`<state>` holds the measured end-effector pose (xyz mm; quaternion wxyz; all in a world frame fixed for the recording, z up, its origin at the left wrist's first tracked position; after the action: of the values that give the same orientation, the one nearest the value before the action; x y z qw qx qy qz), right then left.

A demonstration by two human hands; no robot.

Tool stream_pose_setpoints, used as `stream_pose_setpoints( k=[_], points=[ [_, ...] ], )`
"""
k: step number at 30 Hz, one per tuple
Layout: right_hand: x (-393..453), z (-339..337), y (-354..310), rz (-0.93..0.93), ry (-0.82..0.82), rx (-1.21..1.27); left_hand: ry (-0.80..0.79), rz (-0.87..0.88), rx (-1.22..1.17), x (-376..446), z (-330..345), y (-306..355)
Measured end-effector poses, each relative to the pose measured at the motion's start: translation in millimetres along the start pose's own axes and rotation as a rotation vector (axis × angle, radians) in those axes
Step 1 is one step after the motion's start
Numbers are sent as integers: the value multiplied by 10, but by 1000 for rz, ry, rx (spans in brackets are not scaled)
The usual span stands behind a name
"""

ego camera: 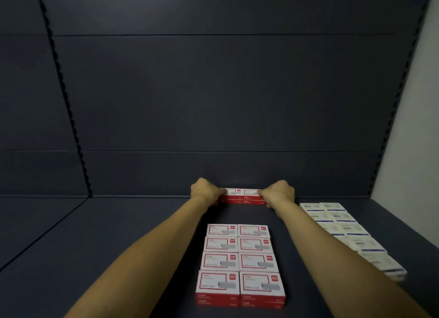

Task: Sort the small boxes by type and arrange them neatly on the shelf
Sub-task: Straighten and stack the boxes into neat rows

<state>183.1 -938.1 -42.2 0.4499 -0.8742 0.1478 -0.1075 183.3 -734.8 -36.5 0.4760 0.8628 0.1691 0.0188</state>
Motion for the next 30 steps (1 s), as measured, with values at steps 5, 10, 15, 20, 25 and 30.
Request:
stream_pose_setpoints(
  k=[5,10,15,20,25,30],
  points=[
    [-280,-78,-23,22,-6,18,-27,9,-9,-92,-78,-99],
    [-577,-134,-27,29,10,18,-63,4,-27,-273,-197,-205],
    [-769,-123,-46,8,-10,20,-48,-9,-47,-512,-307,-306],
    [-969,-221,-1,4,-43,27,-51,-44,-36,-747,-381,-354],
    [-1089,-309,50,11,-100,69,-37,-84,-31,-948,-407,-377],
    [-1098,-340,72,26,-116,120,-38,-124,-72,-1010,-435,-408]
  ],
)
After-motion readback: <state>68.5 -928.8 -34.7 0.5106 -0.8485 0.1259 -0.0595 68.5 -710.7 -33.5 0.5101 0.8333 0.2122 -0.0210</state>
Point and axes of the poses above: each hand's wrist, its own x-axis towards the middle knuckle, its own z-axis out of the palm, y = z × x, the point moved 1 cm from there along x, towards the middle knuckle, and after that the axes turned 5 degrees about -z, right-handed, at the moved point
